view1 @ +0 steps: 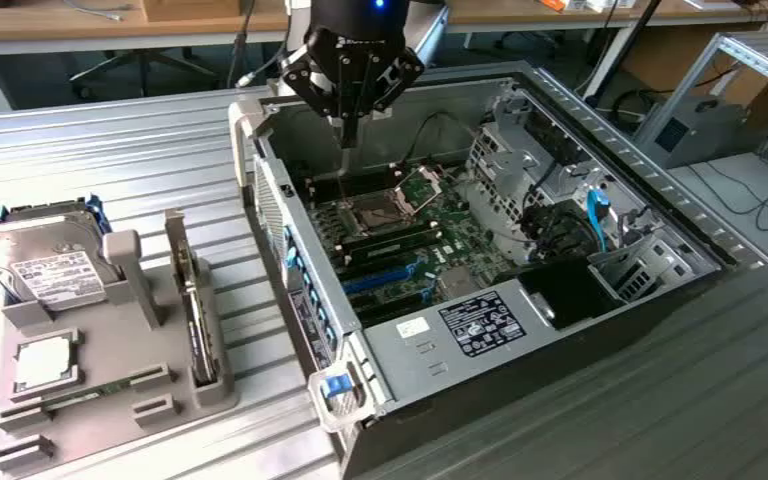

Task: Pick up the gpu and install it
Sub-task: 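Reach for the gpu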

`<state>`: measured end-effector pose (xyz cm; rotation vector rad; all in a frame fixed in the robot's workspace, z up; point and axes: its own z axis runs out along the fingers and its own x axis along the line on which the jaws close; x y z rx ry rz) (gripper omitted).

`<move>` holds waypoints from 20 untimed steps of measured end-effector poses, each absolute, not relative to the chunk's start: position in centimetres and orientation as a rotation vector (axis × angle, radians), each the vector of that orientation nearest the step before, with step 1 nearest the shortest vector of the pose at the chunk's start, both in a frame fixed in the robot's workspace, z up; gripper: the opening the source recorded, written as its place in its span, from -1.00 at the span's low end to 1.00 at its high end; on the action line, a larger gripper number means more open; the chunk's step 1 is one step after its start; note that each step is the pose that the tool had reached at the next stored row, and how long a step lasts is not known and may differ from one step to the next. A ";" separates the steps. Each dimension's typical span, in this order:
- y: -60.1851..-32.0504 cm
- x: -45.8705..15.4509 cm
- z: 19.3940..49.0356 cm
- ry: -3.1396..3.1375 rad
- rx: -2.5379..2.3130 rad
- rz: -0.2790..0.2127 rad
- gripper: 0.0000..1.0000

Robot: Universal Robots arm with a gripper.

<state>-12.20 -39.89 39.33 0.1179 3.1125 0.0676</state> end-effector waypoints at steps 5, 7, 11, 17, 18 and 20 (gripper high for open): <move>-39.9 -12.2 39.3 3.112 0.118 0.068 -0.79; -39.9 -12.2 39.3 3.113 0.118 0.068 -0.79; -39.9 -12.2 39.3 3.112 0.118 0.068 -0.79; -39.9 -12.7 39.3 3.112 0.118 0.068 -0.79; -39.9 -13.0 39.3 3.113 0.118 0.068 -0.79; -39.9 -13.4 39.3 3.112 0.118 0.068 -0.79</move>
